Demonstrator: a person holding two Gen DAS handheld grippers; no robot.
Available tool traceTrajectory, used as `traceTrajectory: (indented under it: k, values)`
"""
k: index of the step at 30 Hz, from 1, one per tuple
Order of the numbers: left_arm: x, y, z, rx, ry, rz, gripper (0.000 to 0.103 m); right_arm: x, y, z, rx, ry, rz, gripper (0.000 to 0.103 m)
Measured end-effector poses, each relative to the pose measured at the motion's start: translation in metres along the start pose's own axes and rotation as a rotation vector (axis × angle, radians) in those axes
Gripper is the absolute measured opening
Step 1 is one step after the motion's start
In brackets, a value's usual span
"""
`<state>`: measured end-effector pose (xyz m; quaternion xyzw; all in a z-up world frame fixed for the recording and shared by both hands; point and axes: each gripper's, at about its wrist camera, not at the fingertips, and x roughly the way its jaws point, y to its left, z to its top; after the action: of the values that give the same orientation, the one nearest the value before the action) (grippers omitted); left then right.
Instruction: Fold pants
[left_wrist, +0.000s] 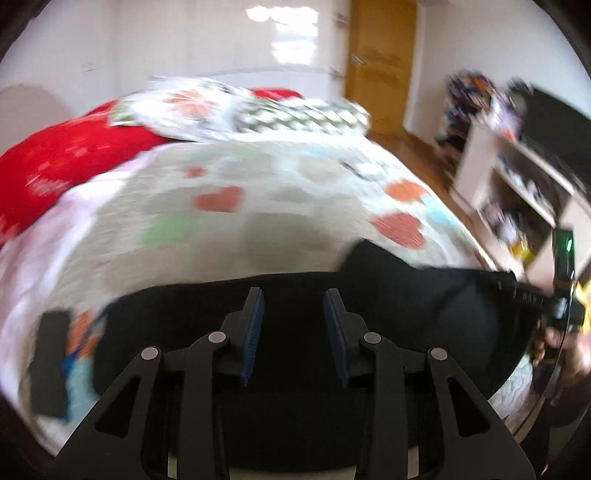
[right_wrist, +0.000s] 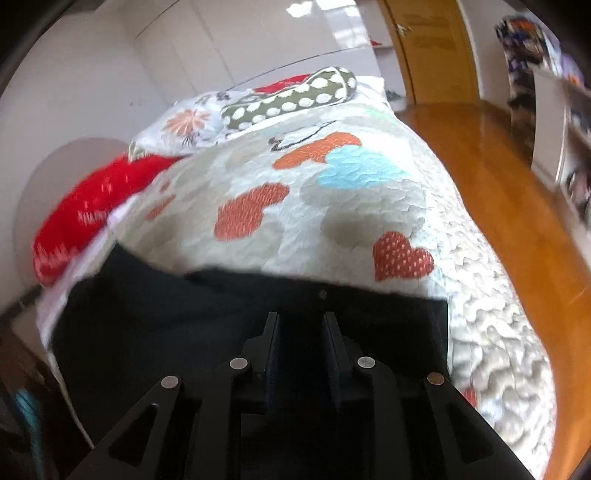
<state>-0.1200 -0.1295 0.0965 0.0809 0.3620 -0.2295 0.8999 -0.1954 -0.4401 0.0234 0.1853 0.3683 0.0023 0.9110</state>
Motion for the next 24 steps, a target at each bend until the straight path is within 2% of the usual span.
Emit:
traceTrajectory:
  k: [3, 6, 8, 11, 13, 16, 18, 20, 23, 24]
  values:
    - [0.046, -0.045, 0.008, 0.096, 0.082, -0.062, 0.033, -0.011, -0.005, -0.002, 0.018, -0.003, -0.011, 0.021]
    - [0.089, -0.066, 0.015, 0.166, 0.155, 0.001, 0.033, -0.039, -0.008, -0.015, 0.035, -0.026, -0.019, 0.022]
    - [0.11, -0.063, 0.021, 0.151, 0.185, 0.036, 0.034, -0.059, -0.008, -0.028, 0.034, -0.041, 0.01, 0.024]
    - [0.134, -0.046, 0.029, 0.082, 0.205, 0.087, 0.037, -0.072, -0.007, -0.05, 0.013, -0.038, 0.018, 0.037]
    - [0.14, -0.037, 0.031, 0.034, 0.222, 0.058, 0.038, -0.074, -0.01, -0.061, 0.013, -0.03, -0.024, 0.038]
    - [0.133, -0.039, 0.031, 0.051, 0.206, 0.052, 0.038, -0.09, -0.017, -0.065, 0.06, -0.06, 0.002, 0.038]
    - [0.117, -0.046, 0.032, 0.074, 0.169, 0.015, 0.038, -0.105, -0.024, -0.065, 0.109, -0.094, 0.031, 0.04]
    - [0.102, -0.058, 0.035, 0.098, 0.134, -0.05, 0.04, -0.112, -0.03, -0.066, 0.13, -0.104, 0.012, 0.045]
    - [0.094, -0.078, 0.043, 0.144, 0.109, -0.147, 0.069, -0.105, -0.035, -0.069, 0.127, -0.059, -0.032, 0.046]
    - [0.094, -0.088, 0.045, 0.16, 0.111, -0.198, 0.069, -0.101, -0.036, -0.071, 0.137, -0.044, -0.03, 0.046]
